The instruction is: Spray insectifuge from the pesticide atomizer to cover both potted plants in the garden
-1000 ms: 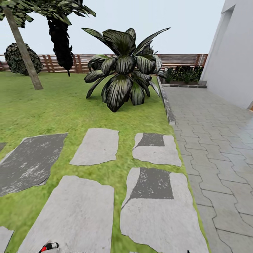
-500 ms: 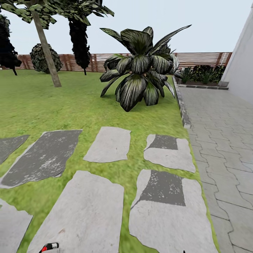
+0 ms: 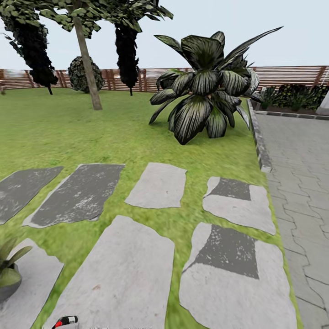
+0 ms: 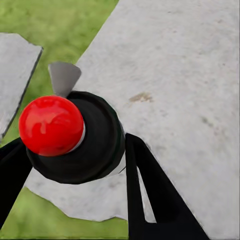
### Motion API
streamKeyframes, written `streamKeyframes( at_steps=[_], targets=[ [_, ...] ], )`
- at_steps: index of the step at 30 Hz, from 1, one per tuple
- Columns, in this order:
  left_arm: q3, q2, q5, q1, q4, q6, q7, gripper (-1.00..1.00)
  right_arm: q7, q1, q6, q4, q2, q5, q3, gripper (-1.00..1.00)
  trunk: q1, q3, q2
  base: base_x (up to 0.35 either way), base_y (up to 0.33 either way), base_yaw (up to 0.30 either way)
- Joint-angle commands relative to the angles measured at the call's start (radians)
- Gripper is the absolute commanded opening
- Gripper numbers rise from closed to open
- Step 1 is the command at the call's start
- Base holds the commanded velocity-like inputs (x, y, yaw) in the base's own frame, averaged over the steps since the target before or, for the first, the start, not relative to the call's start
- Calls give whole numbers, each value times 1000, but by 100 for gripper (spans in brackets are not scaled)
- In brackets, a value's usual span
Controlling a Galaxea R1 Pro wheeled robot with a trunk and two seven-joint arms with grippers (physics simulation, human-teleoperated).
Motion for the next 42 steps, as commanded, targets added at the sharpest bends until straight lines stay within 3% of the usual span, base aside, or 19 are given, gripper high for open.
streamKeyframes(
  at_steps=[1, 42],
  targets=[
    [0, 0, 1, -1, 1, -3, 0, -100, 0, 0, -3, 1, 1, 6, -5, 100, 0, -1, 0, 0, 0, 266],
    [0, -2, -1, 0, 3, -3, 0, -100, 0, 0, -3, 1, 2, 6, -5, 100, 0, -17, 0, 0, 0, 269]
  ],
)
